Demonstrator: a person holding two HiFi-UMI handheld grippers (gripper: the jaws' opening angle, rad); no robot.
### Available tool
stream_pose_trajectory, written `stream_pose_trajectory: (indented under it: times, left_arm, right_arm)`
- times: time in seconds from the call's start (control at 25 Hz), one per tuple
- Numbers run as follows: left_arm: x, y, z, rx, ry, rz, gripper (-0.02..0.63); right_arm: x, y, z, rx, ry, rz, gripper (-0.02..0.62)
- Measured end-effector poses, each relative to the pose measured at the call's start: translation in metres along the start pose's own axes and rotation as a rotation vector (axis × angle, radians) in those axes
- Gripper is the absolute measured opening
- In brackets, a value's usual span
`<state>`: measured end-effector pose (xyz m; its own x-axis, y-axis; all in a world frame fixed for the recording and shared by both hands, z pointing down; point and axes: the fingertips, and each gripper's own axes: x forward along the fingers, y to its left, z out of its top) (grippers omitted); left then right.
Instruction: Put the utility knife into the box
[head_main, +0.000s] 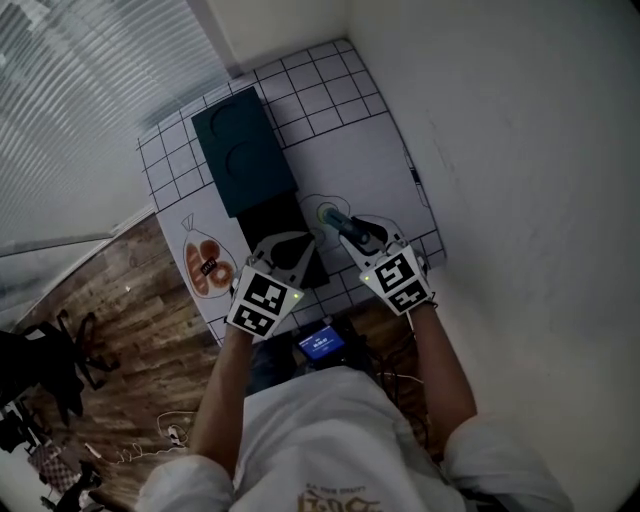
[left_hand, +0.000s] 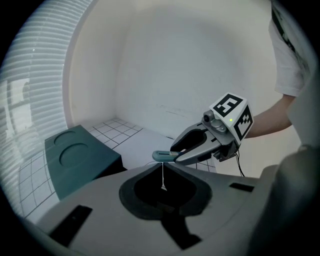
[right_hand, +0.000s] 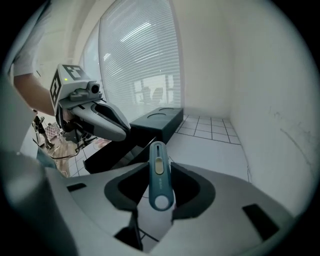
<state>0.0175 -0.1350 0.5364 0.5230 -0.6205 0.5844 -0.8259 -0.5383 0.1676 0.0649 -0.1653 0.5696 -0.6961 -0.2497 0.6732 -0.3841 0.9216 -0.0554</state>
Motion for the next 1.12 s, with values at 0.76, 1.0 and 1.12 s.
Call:
stream_pose_trajectory:
  times: [0.76,1.0,1.12]
  left_arm:
    - [-0.085,0.036,-0.031,-0.041,-0.046,0.108,0.012]
    - [-0.096,0.045,-0.042,-0.056,-0.048,0.113,0.012]
    - [-0.098,0.049,-0.045,-0.06,-0.045,0.11,0.012]
  right_arm:
    - [0.016,0.073,0.047,-0.081,0.007,0.042,0.14]
    - [0.032,0.092,0.054,-0.099,0.022,0.062,0.14]
    - [0.037,0.095,0.055,-0.093,0.029,0.065,0.14]
